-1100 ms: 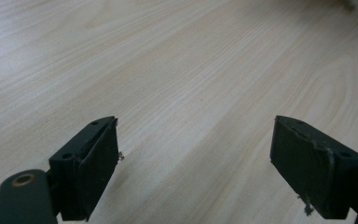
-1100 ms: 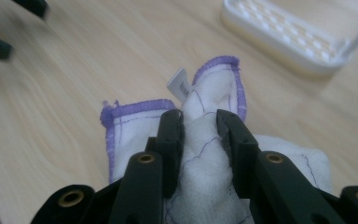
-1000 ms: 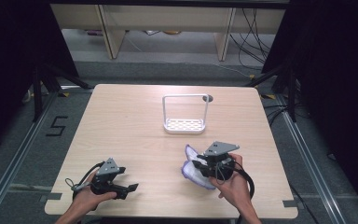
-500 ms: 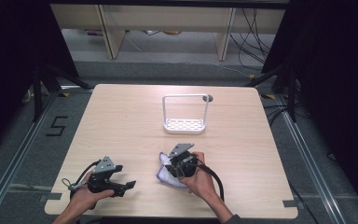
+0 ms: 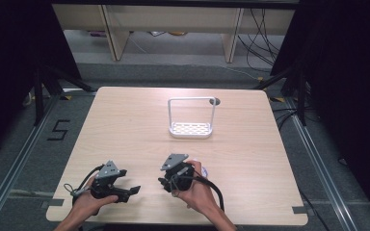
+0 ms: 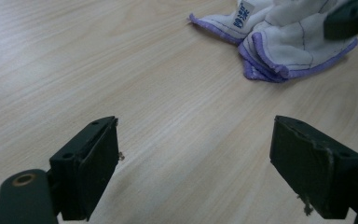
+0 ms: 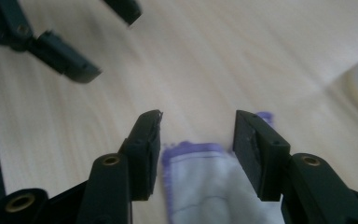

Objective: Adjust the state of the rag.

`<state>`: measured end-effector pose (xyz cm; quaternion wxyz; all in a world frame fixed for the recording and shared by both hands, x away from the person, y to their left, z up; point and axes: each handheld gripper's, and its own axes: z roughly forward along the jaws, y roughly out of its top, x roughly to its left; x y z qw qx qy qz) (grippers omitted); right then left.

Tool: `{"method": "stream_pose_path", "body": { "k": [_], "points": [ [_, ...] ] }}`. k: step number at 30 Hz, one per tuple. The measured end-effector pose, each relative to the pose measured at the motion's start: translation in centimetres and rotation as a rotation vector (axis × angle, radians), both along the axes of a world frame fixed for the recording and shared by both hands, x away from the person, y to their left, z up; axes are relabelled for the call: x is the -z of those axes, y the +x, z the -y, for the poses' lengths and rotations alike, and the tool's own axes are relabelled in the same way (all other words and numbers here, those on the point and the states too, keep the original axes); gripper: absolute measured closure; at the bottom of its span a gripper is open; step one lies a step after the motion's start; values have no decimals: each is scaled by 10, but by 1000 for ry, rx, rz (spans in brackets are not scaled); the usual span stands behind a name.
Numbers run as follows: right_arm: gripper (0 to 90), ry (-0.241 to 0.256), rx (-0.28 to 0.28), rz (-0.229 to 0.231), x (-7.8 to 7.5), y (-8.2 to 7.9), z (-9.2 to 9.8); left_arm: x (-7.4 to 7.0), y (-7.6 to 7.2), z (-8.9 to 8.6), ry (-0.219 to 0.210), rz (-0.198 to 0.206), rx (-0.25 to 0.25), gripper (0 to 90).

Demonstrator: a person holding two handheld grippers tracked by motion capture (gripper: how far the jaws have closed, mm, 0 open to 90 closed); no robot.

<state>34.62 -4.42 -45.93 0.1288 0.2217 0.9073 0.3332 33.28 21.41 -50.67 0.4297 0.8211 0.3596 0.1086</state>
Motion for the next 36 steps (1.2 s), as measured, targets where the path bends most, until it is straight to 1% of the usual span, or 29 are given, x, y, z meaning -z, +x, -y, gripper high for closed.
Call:
{"method": "stream_pose_path", "body": {
  "k": [1,2,3,4,6,7,9,10,11,13,14,15,16,17,19,21,22,23,24,25,27,29,30,31,32,33,34,35,36],
  "points": [
    [550,-12,0,-12,4,-1,-4,0,0,1,-23,-3,-18,151],
    [556,-37,-10,-12,8,0,-6,0,0,0,-19,-11,-18,152],
    [556,-37,-10,-12,8,0,-6,0,0,0,-19,-11,-18,153],
    [573,-49,-2,-32,17,2,-8,0,1,-1,-29,-1,-33,153],
    [583,-65,8,-27,24,4,-9,-1,1,-2,-25,-4,-47,152],
    [586,-83,14,-30,27,5,-9,0,2,-2,-33,-5,-38,152],
    [577,-99,20,-21,34,6,-11,0,1,-2,-20,-7,-43,152],
    [577,-99,20,-21,34,6,-11,-1,0,-1,-18,-8,-41,152],
    [582,-130,-10,-2,38,7,-13,-1,0,-1,-23,-3,-27,152],
    [639,-133,12,-1,38,6,-13,0,0,0,-25,-4,-24,153],
    [682,-137,2,10,38,6,-13,0,0,0,-25,-4,-24,152],
    [735,-121,13,6,38,7,-12,0,1,0,-21,-10,-17,152],
    [735,-121,13,6,38,7,-12,0,1,0,-21,-10,-17,152],
    [809,-85,25,-21,37,8,-9,0,0,0,-27,-8,-27,152],
    [846,-55,40,-39,33,9,-5,0,0,0,-28,-7,-27,152],
    [864,-19,21,-35,27,9,-1,0,0,0,-20,-4,-27,152],
    [868,2,-10,-41,22,9,1,-1,1,0,-20,-13,-12,152],
    [869,12,-1,-24,18,8,3,0,1,0,-22,-11,-14,152],
    [869,12,-1,-24,18,8,3,0,1,0,-22,-11,-14,152],
    [872,41,3,-18,7,7,7,0,0,1,-25,-8,-12,152],
    [872,57,1,12,-5,6,14,0,0,2,-30,-7,-11,152],
    [872,95,26,13,-18,5,23,0,0,4,-34,-15,-9,152],
    [872,95,26,13,-18,5,23,0,0,4,-34,-15,-9,154],
    [872,140,34,22,-31,6,33,0,0,7,-41,-9,2,155],
    [872,140,34,22,-31,6,33,0,0,7,-41,-9,2,156],
    [872,183,57,22,-44,5,44,-1,-2,12,-60,-2,23,156],
    [872,206,63,37,-50,5,49,-1,-2,15,-61,3,36,158],
    [872,226,59,63,-57,6,54,-1,-3,17,-59,10,45,159],
    [872,226,59,63,-57,6,54,-1,-3,17,-59,10,45,159]
  ]
}}
